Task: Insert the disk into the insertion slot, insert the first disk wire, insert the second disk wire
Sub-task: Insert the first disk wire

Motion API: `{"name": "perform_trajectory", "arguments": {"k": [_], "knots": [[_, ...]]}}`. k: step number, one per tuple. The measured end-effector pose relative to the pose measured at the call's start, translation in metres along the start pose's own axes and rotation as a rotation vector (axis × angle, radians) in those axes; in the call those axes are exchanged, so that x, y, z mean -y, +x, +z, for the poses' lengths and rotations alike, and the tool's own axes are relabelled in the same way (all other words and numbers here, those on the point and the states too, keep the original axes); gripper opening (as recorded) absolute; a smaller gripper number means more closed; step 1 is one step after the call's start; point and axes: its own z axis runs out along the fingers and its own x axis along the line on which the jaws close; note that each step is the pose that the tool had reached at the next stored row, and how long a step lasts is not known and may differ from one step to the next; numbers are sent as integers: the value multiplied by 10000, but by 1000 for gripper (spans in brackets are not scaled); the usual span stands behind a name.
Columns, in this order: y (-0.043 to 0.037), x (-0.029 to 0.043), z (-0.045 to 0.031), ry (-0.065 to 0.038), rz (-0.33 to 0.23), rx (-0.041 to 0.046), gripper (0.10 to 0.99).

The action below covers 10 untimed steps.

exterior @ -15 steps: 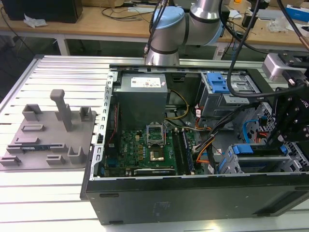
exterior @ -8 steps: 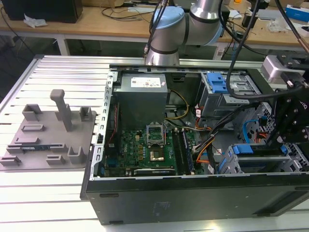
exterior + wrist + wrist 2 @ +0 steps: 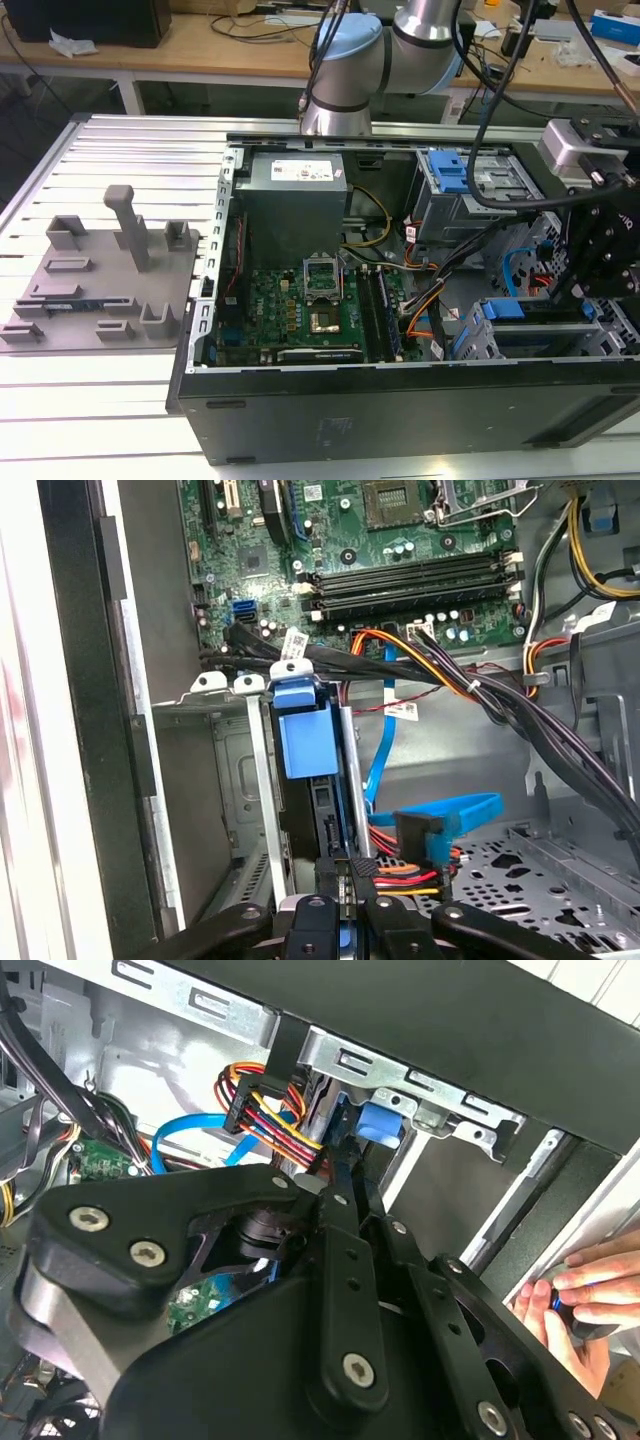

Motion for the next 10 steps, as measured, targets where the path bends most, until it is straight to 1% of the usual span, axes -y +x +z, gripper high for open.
{"name": "perform_trajectory", "arguments": {"k": [3, 5, 6, 8, 10], "knots": [[0, -3, 25, 3, -1, -17, 165], [0, -5, 33, -4, 1, 1, 173], [1, -5, 6, -1, 2, -5, 235], [5, -4, -68, 1, 2, -14, 235], [12, -1, -236, 2, 0, -22, 235]]}}
